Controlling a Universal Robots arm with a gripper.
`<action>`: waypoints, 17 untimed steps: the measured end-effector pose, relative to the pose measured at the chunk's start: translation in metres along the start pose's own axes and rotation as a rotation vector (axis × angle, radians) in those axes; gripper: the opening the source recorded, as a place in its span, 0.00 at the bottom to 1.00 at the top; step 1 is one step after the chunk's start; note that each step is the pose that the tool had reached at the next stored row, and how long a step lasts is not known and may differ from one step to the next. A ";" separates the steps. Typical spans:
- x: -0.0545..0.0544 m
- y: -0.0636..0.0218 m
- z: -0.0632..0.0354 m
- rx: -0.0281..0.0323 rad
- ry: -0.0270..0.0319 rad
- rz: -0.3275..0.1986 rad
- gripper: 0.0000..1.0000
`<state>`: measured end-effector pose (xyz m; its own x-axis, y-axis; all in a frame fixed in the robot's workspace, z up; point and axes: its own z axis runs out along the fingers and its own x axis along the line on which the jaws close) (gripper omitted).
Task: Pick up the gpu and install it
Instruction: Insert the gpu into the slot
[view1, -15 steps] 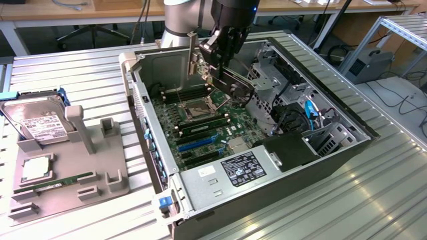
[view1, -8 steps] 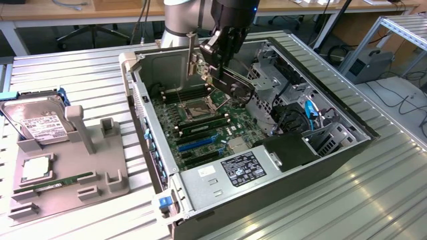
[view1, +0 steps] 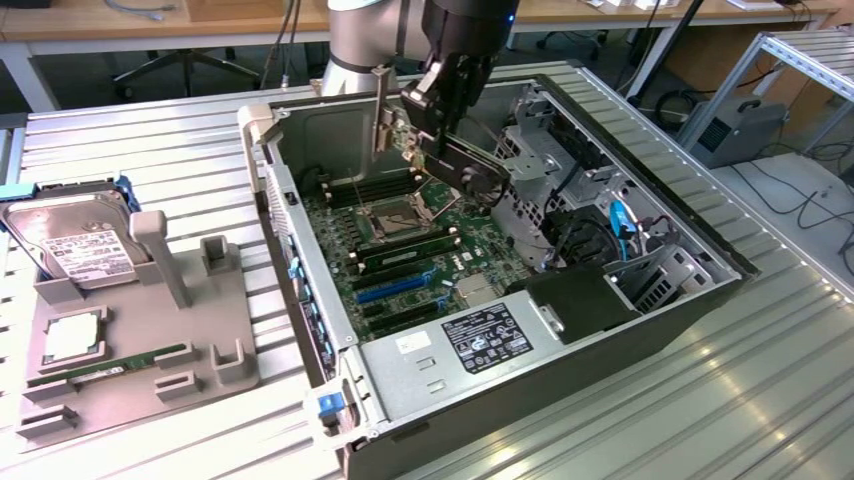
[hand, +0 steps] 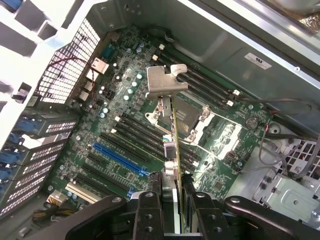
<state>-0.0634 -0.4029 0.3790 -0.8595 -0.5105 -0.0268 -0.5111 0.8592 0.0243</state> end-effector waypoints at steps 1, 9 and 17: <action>0.000 0.0000 0.0000 -0.0001 0.0001 -0.003 0.28; 0.000 0.0000 0.0004 -0.0010 0.0009 -0.038 0.28; 0.000 0.0000 0.0007 -0.0019 0.0017 -0.070 0.28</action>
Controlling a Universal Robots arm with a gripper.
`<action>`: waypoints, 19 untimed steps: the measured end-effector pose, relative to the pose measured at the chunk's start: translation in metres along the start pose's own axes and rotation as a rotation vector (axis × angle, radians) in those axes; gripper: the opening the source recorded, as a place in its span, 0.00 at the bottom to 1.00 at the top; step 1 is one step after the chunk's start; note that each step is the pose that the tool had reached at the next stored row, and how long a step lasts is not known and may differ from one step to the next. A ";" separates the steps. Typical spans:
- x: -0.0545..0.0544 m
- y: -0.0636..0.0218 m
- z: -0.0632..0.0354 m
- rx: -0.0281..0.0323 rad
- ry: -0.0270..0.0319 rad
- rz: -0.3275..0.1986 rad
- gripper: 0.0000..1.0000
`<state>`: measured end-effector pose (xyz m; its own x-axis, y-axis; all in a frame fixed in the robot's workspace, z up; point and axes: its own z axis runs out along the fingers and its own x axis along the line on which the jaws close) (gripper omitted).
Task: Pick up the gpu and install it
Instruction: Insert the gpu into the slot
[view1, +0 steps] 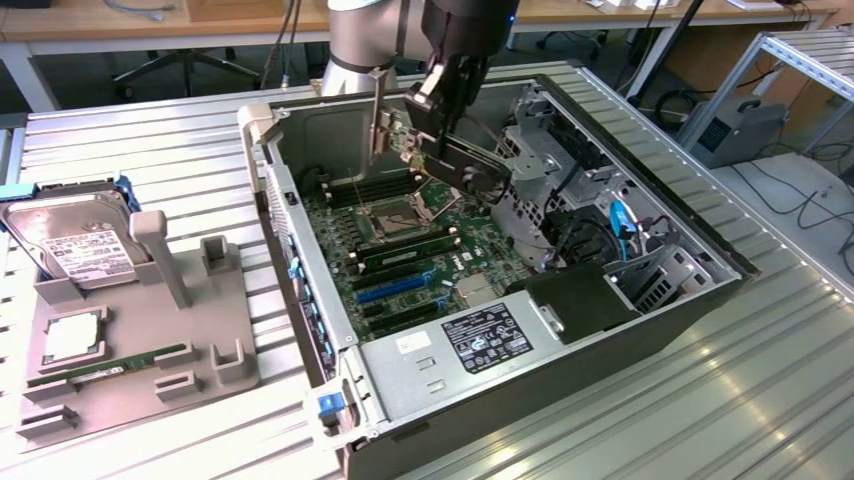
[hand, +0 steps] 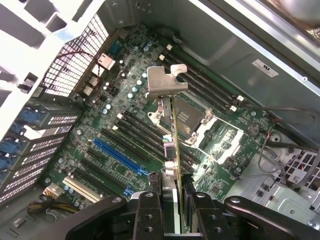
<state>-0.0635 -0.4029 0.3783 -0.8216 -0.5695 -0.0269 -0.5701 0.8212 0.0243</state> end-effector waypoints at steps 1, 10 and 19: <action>0.000 0.0000 0.0000 -0.0001 0.0001 -0.004 0.28; 0.000 0.0000 0.0004 -0.0012 0.0011 -0.043 0.28; 0.000 0.0000 0.0007 -0.0023 0.0021 -0.085 0.28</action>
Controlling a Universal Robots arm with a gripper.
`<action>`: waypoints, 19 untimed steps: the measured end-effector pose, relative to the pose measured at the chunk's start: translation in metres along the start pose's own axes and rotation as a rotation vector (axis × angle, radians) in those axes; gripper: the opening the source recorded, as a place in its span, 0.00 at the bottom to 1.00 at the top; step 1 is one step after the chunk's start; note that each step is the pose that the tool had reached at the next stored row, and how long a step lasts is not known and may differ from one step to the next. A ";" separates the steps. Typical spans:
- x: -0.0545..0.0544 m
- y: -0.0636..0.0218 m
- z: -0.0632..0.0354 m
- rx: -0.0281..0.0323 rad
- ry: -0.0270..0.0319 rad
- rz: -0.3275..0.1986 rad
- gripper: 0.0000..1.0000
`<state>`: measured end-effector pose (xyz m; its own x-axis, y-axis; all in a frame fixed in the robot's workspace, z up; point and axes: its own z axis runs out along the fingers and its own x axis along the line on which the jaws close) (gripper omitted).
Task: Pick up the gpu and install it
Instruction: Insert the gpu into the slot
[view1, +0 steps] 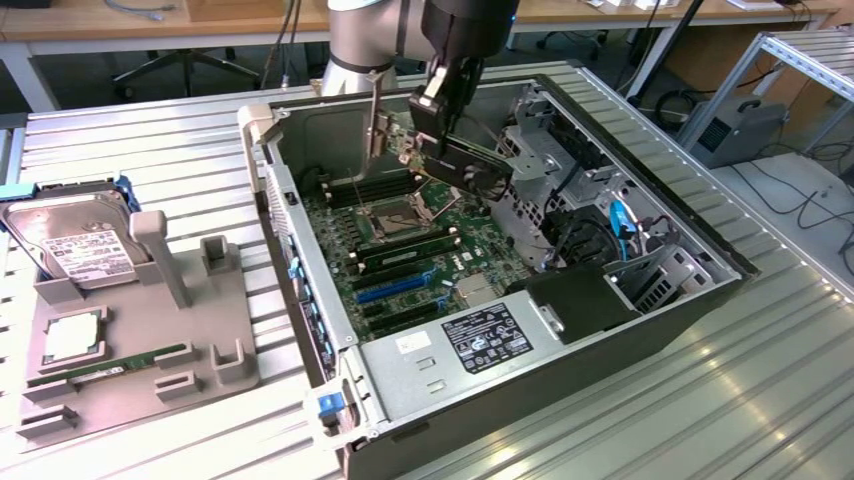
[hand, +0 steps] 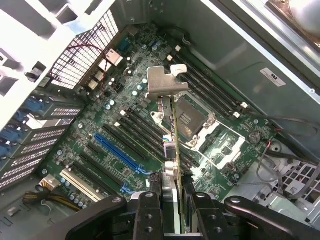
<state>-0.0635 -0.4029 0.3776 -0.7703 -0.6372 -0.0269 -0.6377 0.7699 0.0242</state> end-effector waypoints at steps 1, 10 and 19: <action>0.000 0.0000 0.0001 -0.0002 0.0001 -0.006 0.28; 0.000 0.0000 0.0003 -0.0013 0.0012 -0.049 0.28; 0.000 0.0000 0.0005 -0.0021 0.0020 -0.080 0.28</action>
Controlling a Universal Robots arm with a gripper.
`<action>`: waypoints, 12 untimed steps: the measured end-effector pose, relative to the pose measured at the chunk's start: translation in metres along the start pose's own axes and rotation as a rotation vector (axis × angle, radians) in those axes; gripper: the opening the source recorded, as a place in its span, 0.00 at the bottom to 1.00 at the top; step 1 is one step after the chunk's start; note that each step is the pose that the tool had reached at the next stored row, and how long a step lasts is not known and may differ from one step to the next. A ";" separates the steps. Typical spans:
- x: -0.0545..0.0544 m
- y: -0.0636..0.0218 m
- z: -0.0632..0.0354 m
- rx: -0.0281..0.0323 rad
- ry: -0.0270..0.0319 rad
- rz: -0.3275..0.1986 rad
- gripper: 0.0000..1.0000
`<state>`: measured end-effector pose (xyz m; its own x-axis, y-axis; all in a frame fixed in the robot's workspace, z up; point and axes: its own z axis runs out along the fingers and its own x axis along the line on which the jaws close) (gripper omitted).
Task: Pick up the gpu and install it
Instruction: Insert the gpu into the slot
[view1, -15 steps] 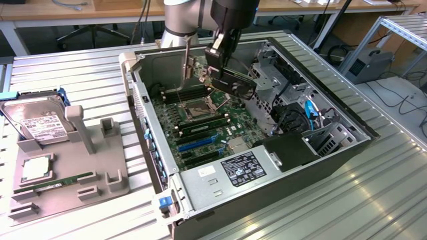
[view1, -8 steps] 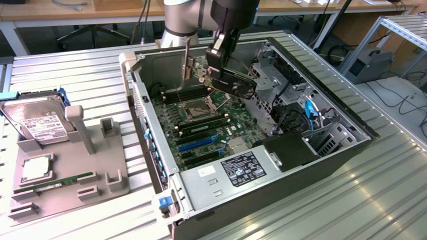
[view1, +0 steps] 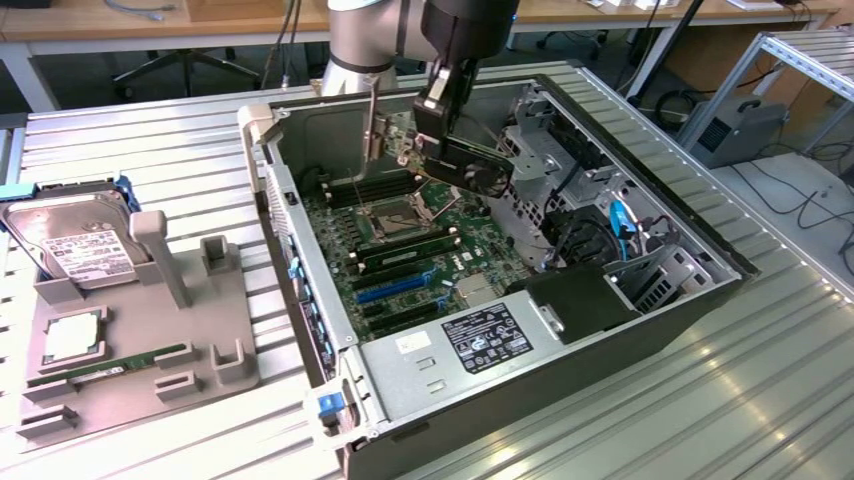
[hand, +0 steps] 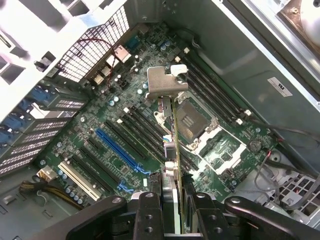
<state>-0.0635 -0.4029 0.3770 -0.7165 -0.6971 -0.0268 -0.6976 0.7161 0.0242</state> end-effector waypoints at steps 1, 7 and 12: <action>0.000 0.0000 0.0000 -0.0001 0.0001 -0.003 0.28; 0.000 0.0000 0.0002 -0.0008 0.0006 -0.027 0.28; 0.000 0.0000 0.0003 -0.0012 0.0010 -0.043 0.28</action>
<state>-0.0634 -0.4029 0.3768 -0.6857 -0.7274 -0.0268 -0.7279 0.6853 0.0242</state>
